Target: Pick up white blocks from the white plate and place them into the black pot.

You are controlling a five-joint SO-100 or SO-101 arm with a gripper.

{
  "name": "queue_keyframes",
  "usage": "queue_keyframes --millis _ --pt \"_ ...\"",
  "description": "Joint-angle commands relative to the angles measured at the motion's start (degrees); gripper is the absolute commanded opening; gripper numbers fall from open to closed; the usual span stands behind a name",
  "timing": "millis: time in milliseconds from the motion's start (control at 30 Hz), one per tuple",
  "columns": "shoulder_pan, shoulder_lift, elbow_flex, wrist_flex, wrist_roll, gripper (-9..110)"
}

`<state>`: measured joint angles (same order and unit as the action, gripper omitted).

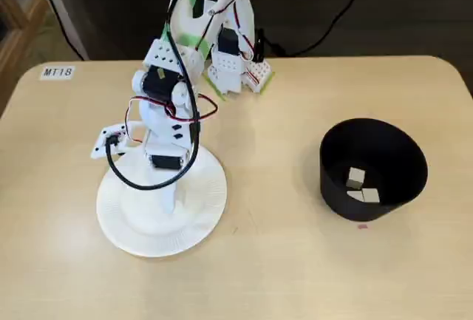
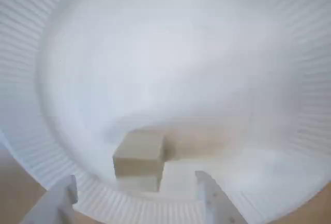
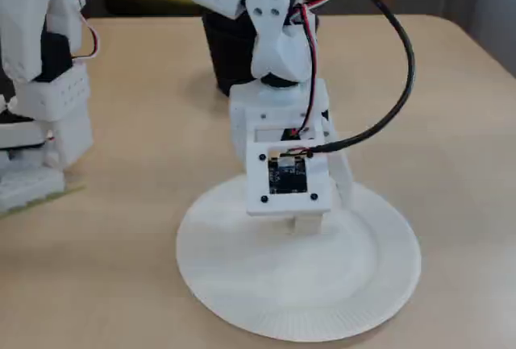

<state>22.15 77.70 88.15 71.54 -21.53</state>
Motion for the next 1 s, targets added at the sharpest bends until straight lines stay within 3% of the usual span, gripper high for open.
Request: queue_keyframes --millis 0,233,367,700,967 --pt "-0.44 -0.7 -3.43 0.26 0.26 32" --pt "-0.44 -7.29 -7.38 1.23 0.09 25" --pt "-0.53 -11.78 -11.51 1.32 0.53 -2" --pt "-1.41 -12.57 -17.23 0.79 -2.11 -2" --pt "-8.09 1.93 -16.08 -18.46 -0.62 -2"
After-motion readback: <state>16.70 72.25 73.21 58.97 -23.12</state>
